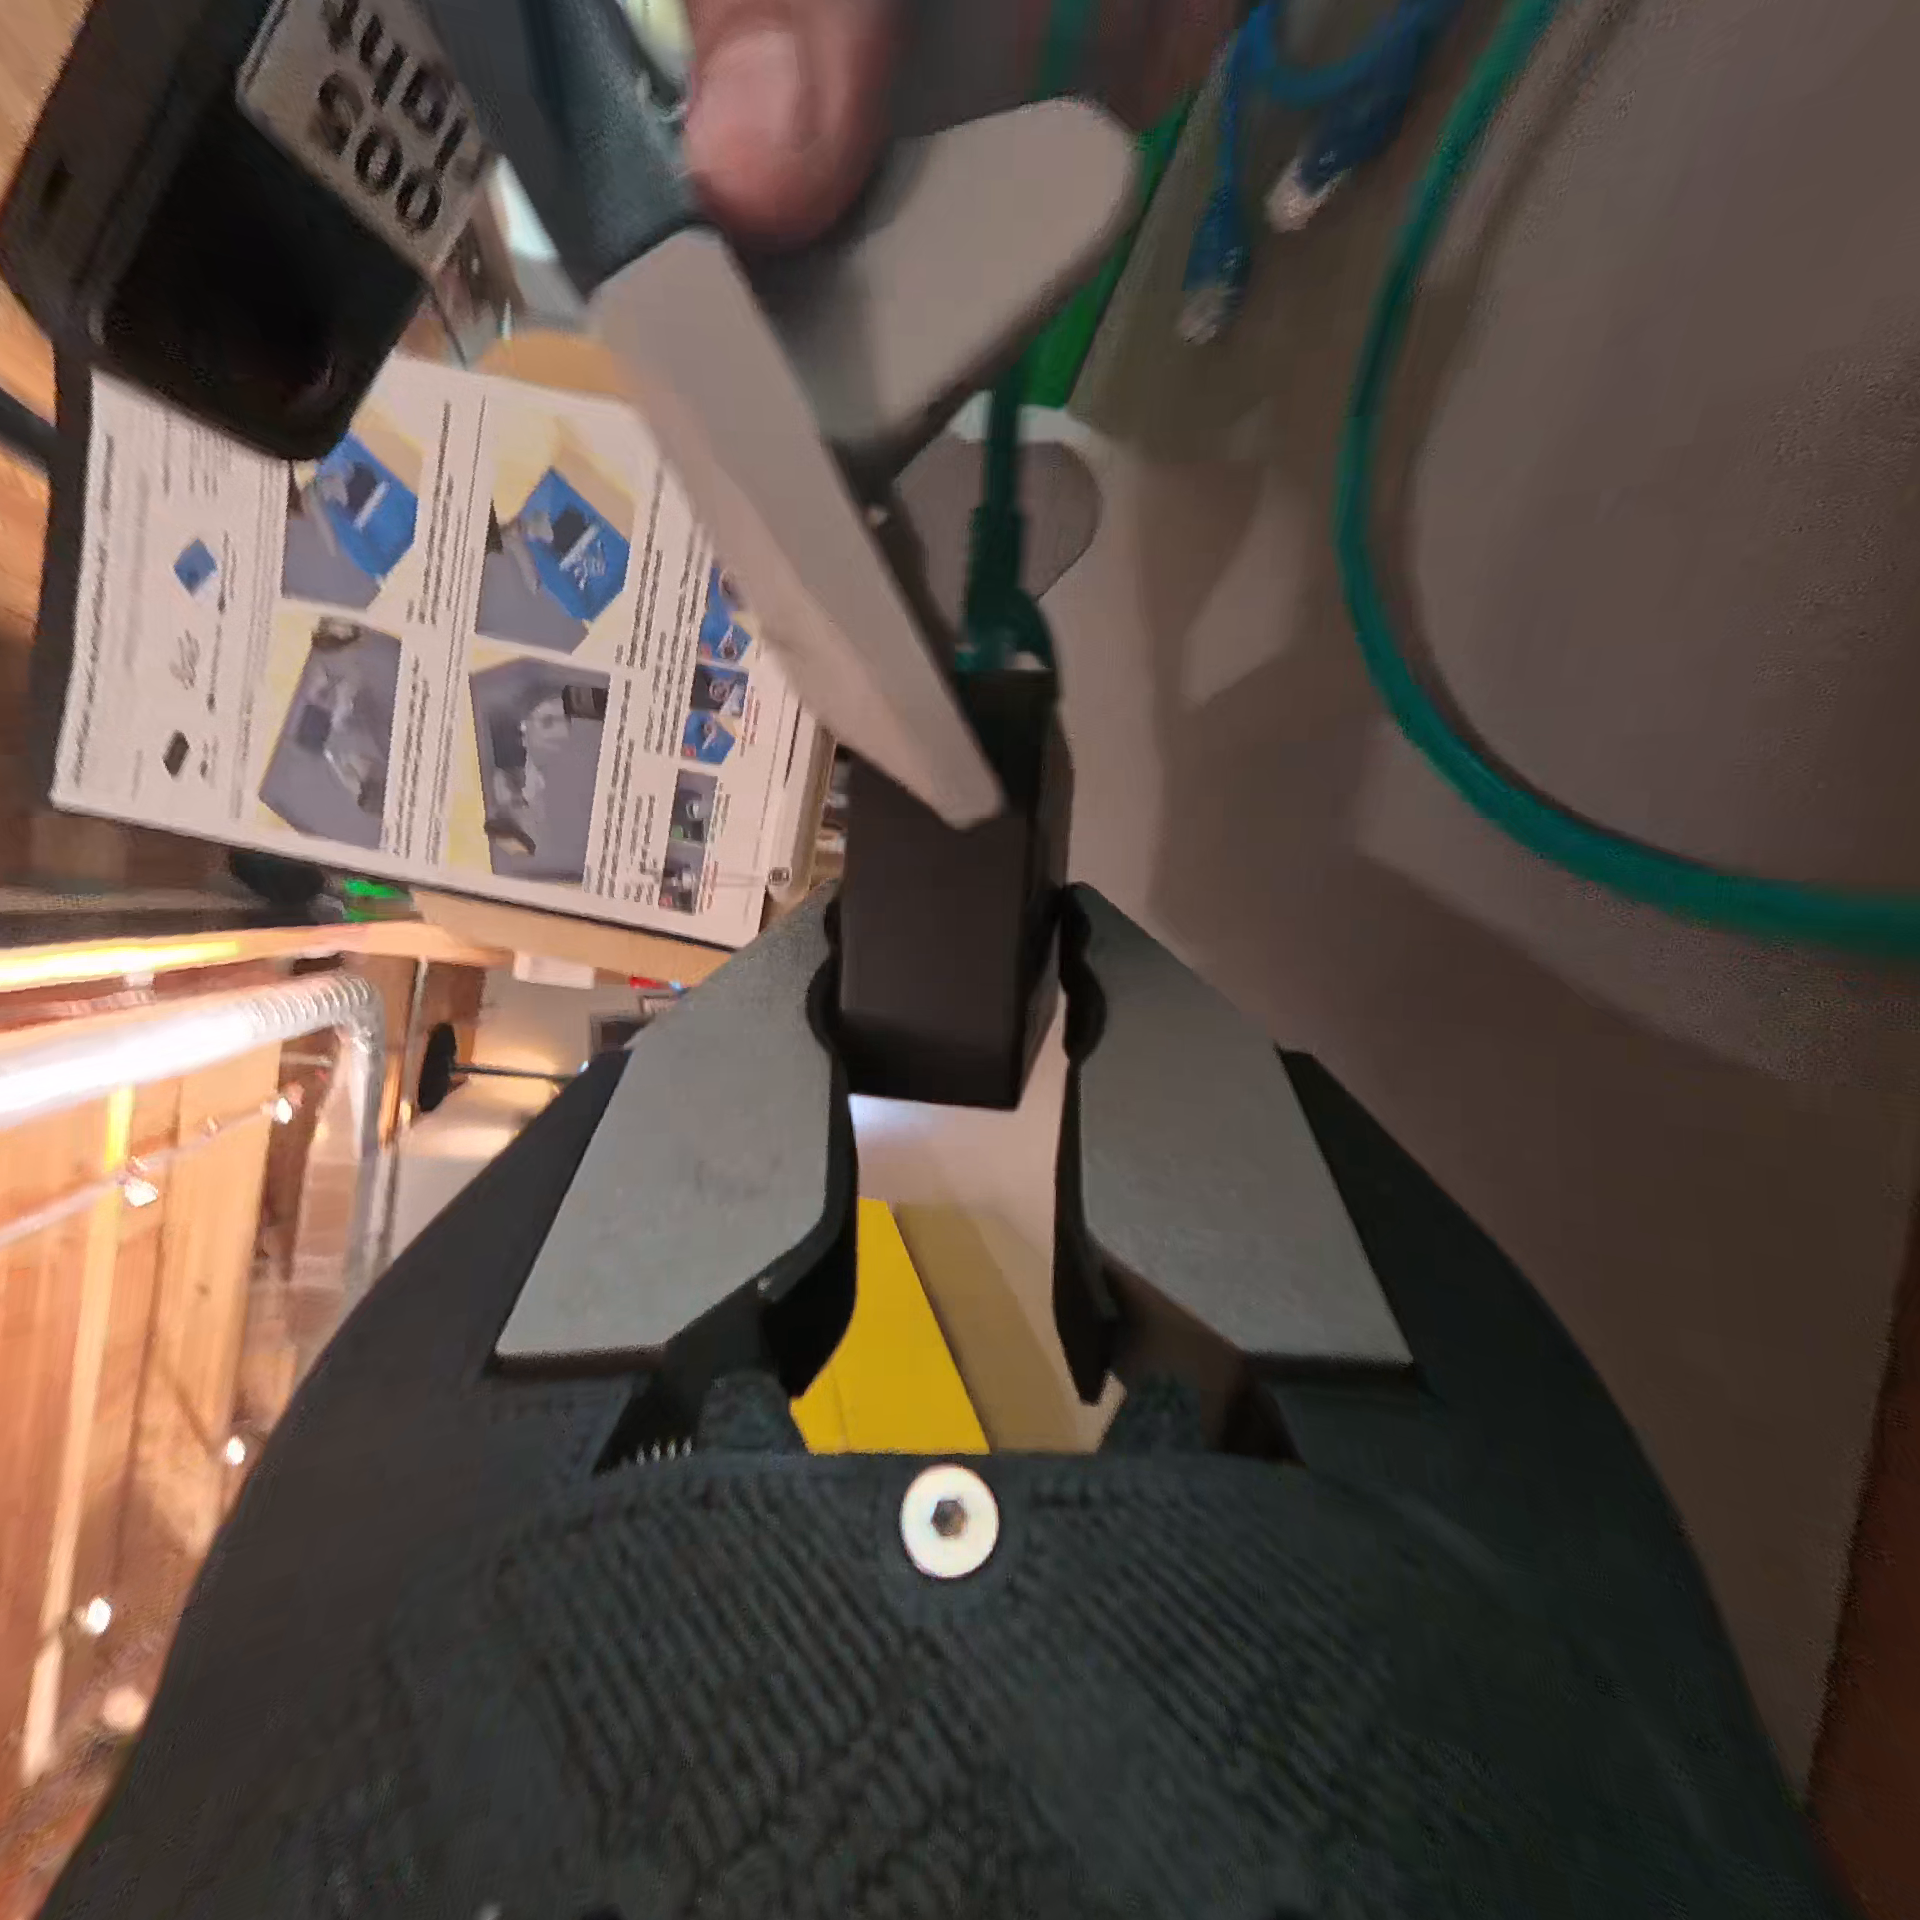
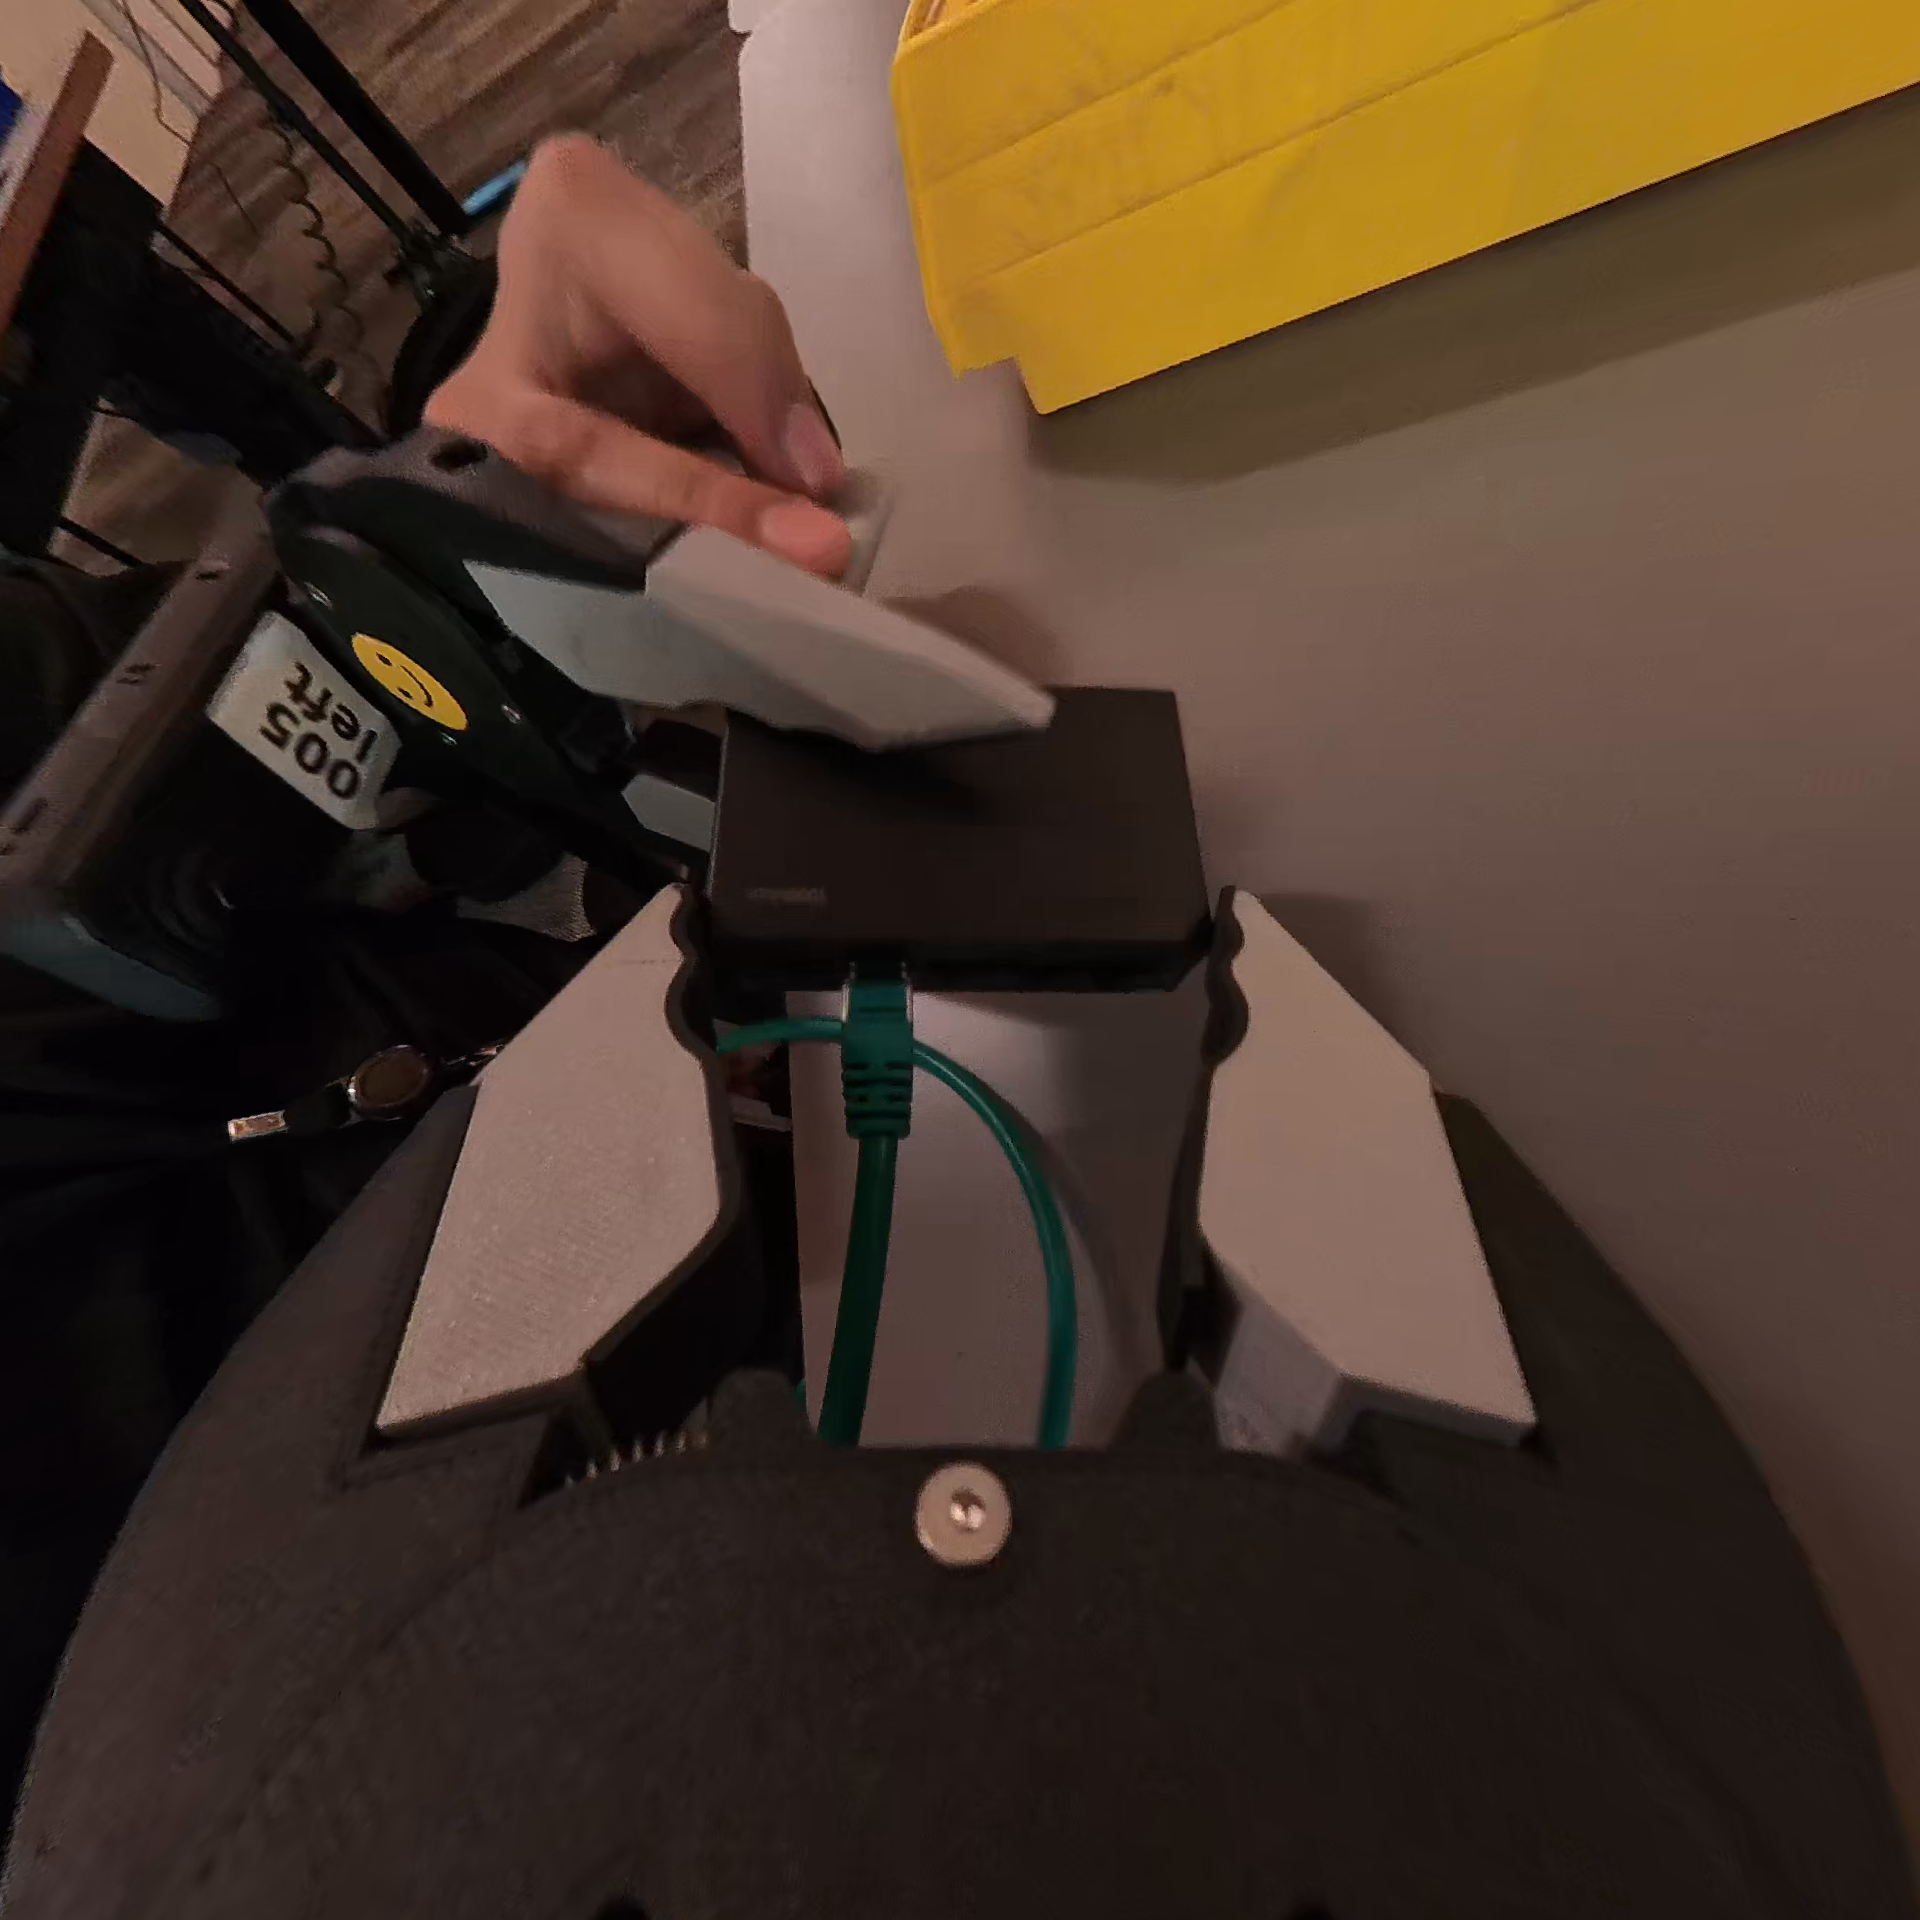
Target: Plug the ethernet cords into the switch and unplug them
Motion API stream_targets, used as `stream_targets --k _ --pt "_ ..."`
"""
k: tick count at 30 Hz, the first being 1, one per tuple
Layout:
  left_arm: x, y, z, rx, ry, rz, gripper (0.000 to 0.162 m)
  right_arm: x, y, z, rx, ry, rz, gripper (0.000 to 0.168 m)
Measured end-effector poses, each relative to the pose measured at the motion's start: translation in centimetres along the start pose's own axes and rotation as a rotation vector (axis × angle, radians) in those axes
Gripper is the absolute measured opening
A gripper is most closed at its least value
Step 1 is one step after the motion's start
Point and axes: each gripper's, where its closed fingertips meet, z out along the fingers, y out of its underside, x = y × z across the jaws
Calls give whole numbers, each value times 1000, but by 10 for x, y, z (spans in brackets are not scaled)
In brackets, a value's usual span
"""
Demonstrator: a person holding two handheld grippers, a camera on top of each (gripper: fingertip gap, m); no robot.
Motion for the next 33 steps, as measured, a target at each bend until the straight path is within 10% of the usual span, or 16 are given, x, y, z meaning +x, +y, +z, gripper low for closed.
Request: stream_targets --k 17,27,33 --pt "-50 -30 -34 219 -182 -77 27 -9 -38 -132 433 122 -207 59" --pt "-59 -68 -61 508 -61 -388 26 -52 -37 -73 236 317 -736 69" --pt "-42 -65 -48 485 104 -527 27 -61 -26 -57 159 324 -912 31"
